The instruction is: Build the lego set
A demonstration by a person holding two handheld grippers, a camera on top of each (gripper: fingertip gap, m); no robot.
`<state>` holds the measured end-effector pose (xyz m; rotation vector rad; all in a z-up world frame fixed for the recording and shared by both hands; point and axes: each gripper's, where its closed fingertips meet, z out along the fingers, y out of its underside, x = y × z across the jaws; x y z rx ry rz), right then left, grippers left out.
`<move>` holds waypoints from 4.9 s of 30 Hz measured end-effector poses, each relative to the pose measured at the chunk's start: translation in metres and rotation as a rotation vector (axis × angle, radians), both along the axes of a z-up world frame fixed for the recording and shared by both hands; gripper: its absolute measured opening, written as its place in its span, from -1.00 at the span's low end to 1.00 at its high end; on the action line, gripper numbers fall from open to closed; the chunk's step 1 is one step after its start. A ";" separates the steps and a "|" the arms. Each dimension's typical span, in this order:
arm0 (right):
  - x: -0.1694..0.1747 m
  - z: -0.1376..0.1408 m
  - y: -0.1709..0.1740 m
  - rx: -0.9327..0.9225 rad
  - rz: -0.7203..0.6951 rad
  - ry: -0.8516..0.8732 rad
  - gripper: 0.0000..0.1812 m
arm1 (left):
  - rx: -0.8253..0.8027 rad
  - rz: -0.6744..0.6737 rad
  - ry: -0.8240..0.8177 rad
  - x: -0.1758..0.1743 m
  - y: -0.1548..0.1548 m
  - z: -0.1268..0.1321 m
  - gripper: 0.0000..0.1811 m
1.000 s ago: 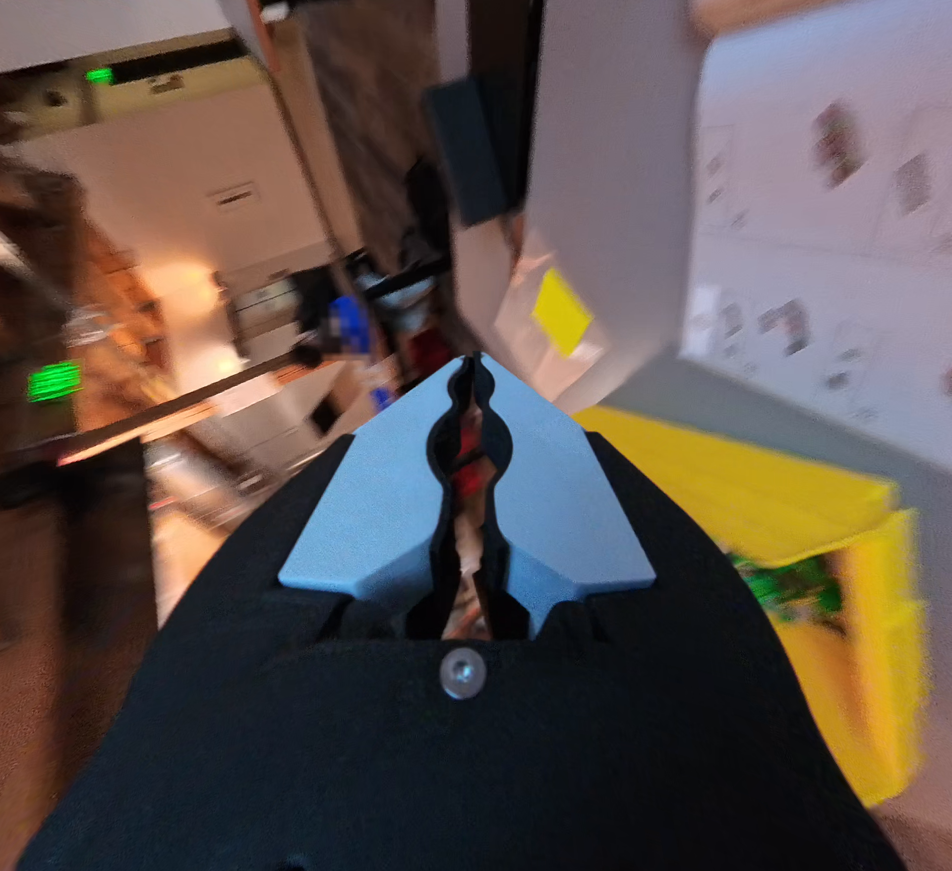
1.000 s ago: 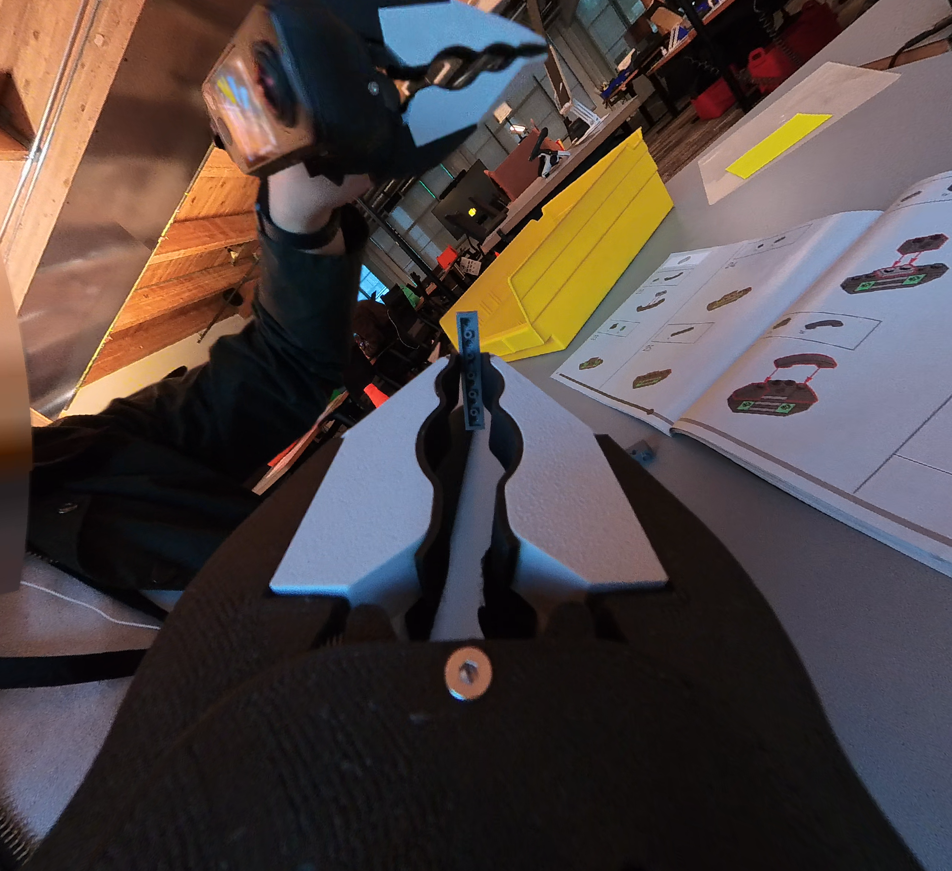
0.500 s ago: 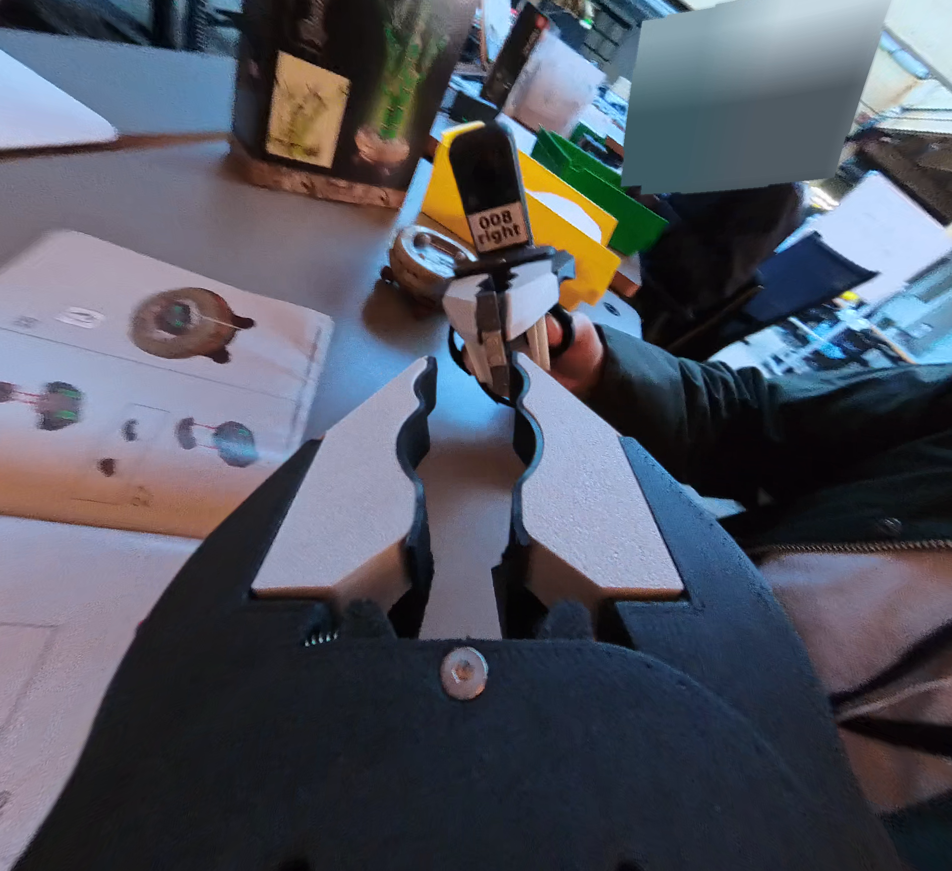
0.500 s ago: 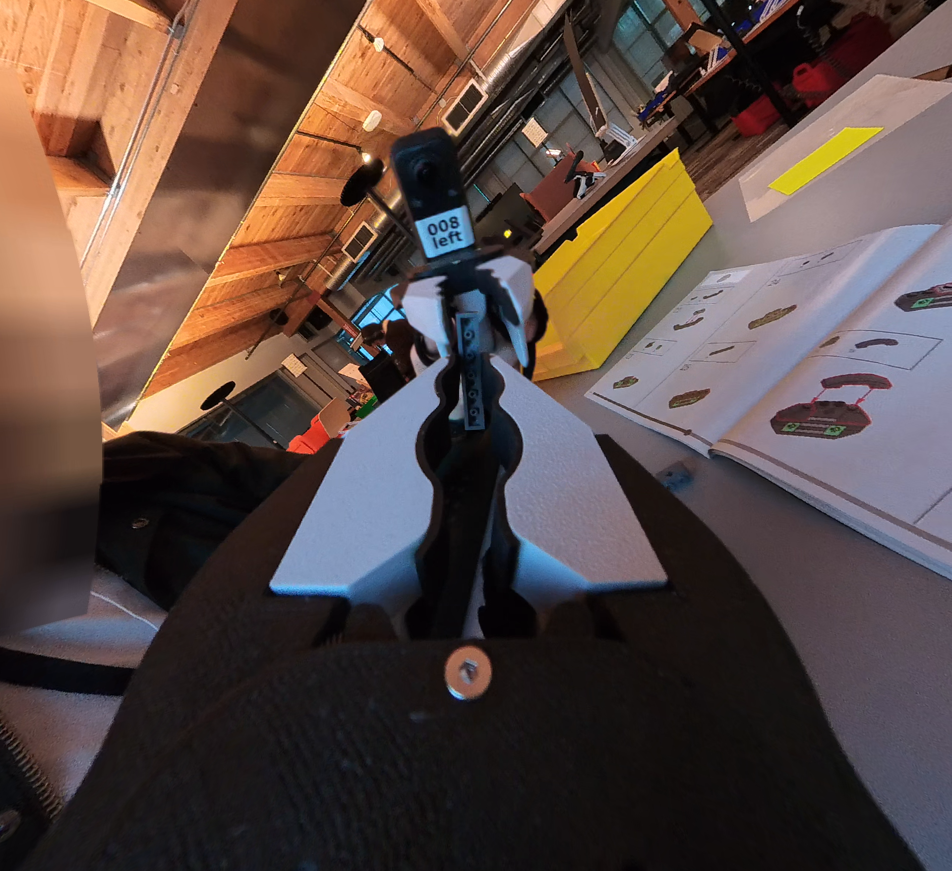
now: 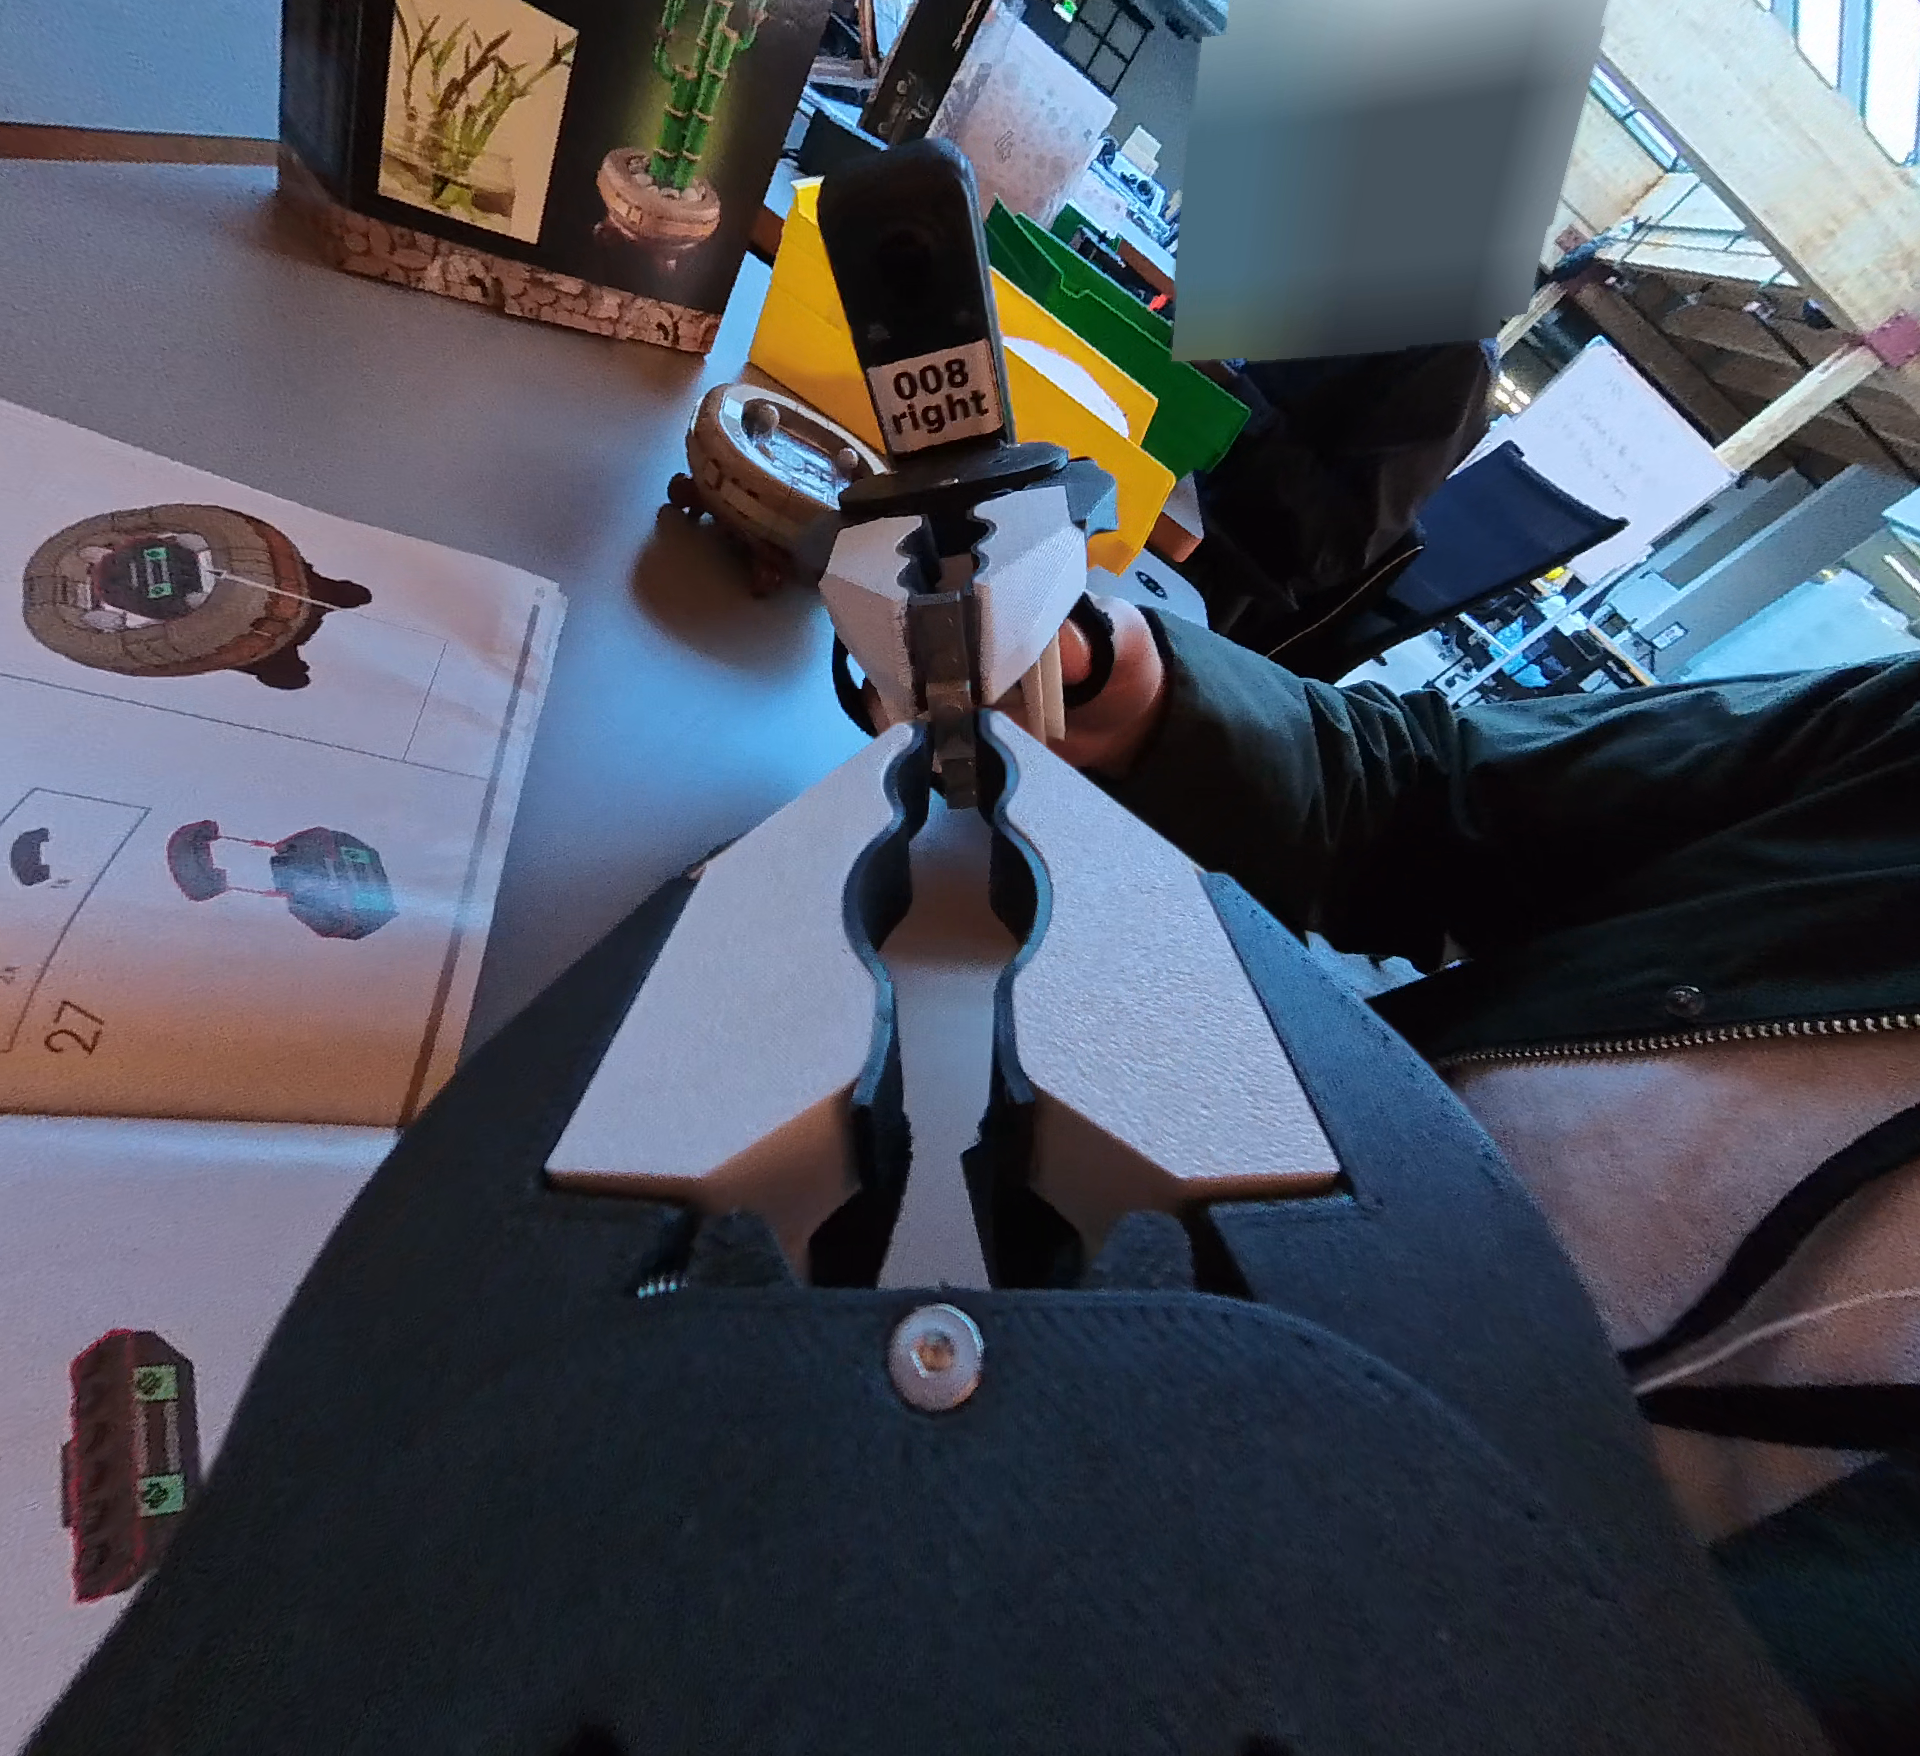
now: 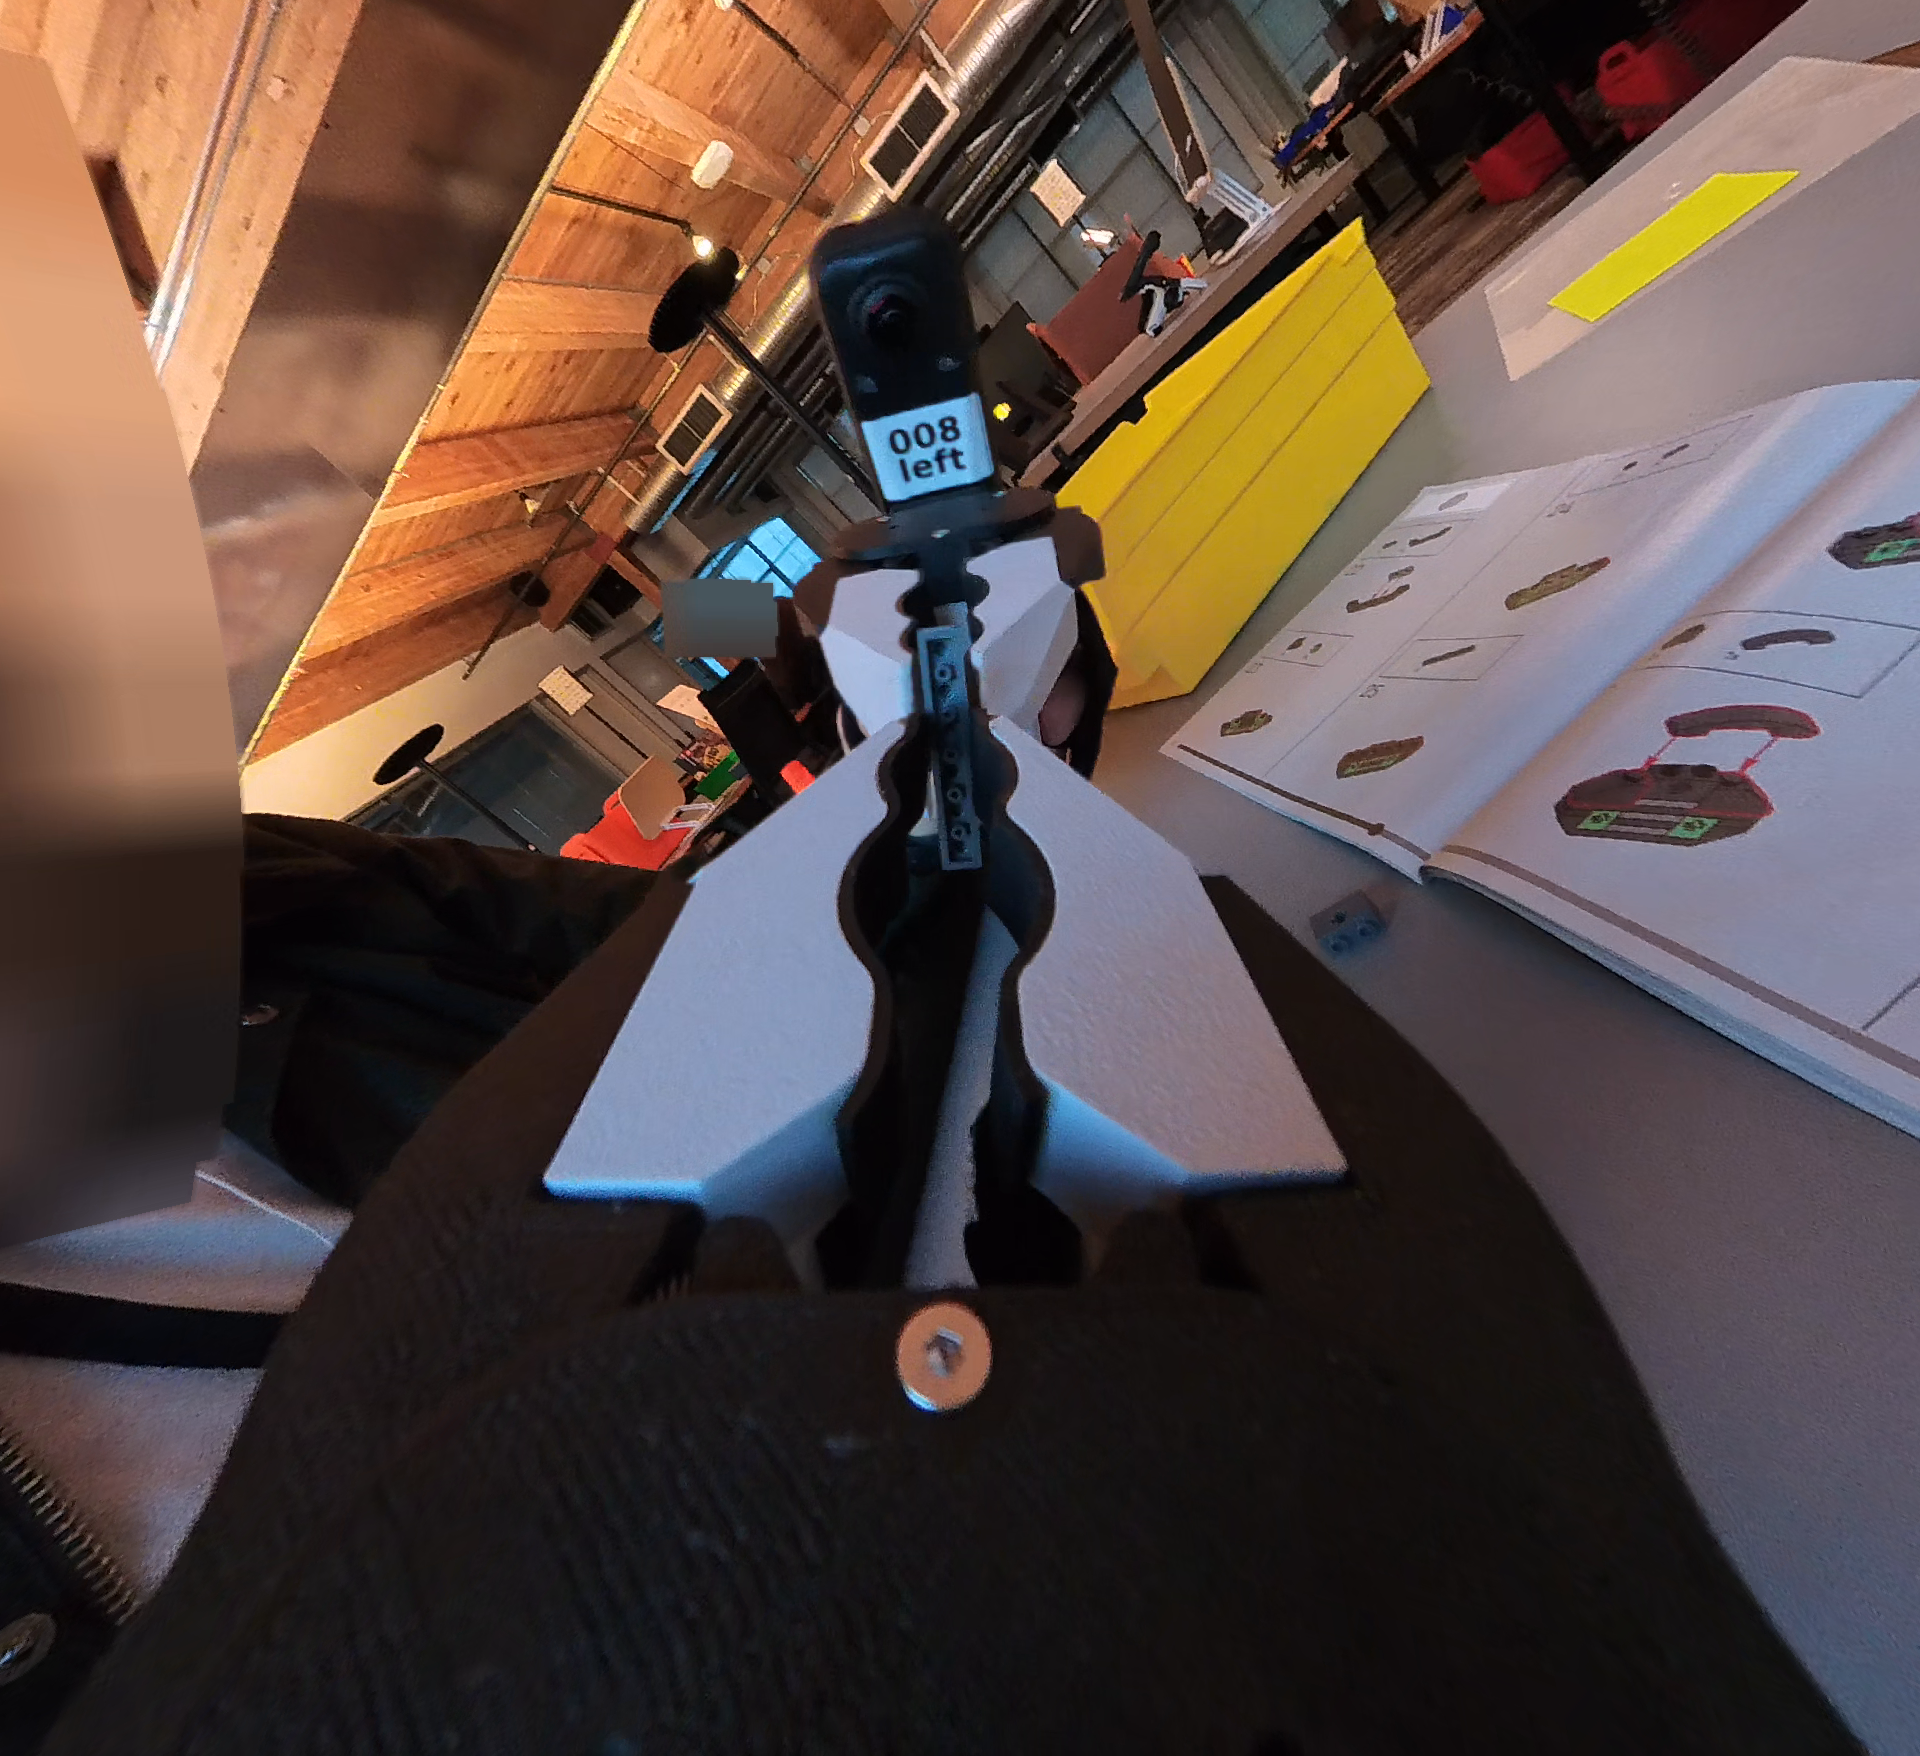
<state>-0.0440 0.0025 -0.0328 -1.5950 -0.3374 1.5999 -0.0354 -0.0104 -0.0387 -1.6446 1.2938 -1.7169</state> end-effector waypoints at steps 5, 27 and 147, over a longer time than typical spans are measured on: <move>0.001 -0.003 0.000 -0.006 -0.015 -0.004 -0.93 | -0.028 -0.016 -0.019 0.001 0.000 -0.002 -0.94; 0.006 -0.008 -0.008 0.036 0.043 0.037 -0.93 | -0.080 -0.096 -0.037 0.005 -0.006 -0.006 -0.93; -0.002 0.000 -0.002 -0.027 -0.007 -0.015 -0.93 | -0.012 -0.015 -0.035 -0.007 0.000 -0.001 -0.94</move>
